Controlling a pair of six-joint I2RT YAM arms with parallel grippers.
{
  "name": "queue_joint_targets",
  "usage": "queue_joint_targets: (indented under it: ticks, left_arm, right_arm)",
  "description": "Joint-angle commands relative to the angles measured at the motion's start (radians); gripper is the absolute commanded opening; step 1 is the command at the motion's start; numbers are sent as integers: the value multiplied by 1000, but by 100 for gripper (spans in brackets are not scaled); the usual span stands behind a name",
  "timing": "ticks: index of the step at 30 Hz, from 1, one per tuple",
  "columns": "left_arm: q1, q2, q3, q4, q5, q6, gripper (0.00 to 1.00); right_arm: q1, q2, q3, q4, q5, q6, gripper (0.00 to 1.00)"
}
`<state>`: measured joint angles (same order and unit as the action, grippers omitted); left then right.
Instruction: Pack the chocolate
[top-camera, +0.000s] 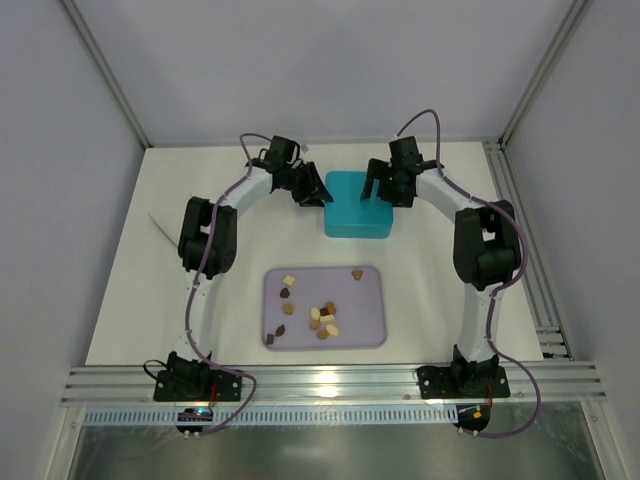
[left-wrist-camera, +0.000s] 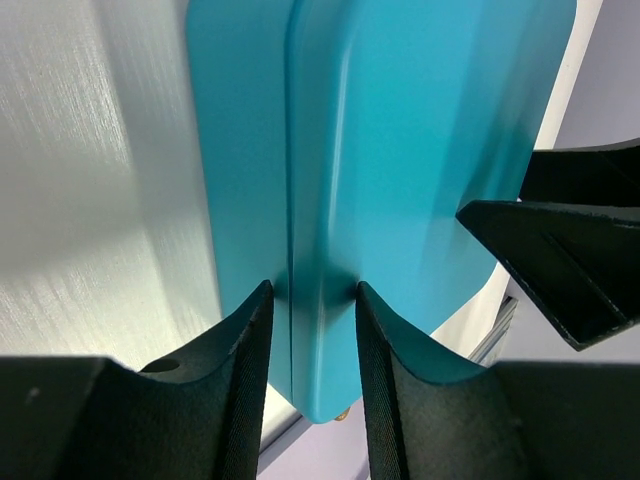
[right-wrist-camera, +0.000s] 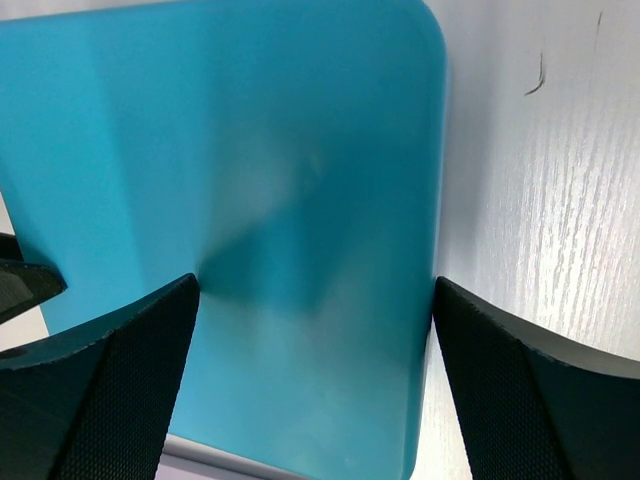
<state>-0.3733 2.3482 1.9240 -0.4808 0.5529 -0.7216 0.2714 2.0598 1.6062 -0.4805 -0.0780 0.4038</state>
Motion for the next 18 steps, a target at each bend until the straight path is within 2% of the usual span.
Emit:
queue_joint_targets:
  ticks: [1, 12, 18]
  left_arm:
    - [-27, 92, -57, -205, -169, 83, 35]
    - [-27, 99, -99, -211, -196, 82, 34]
    - [-27, 99, -88, -229, -199, 86, 35]
  right_arm:
    - [26, 5, -112, -70, -43, 0, 95]
    - [5, -162, -382, 57, -108, 43, 88]
    - [-9, -205, -491, 91, -121, 59, 75]
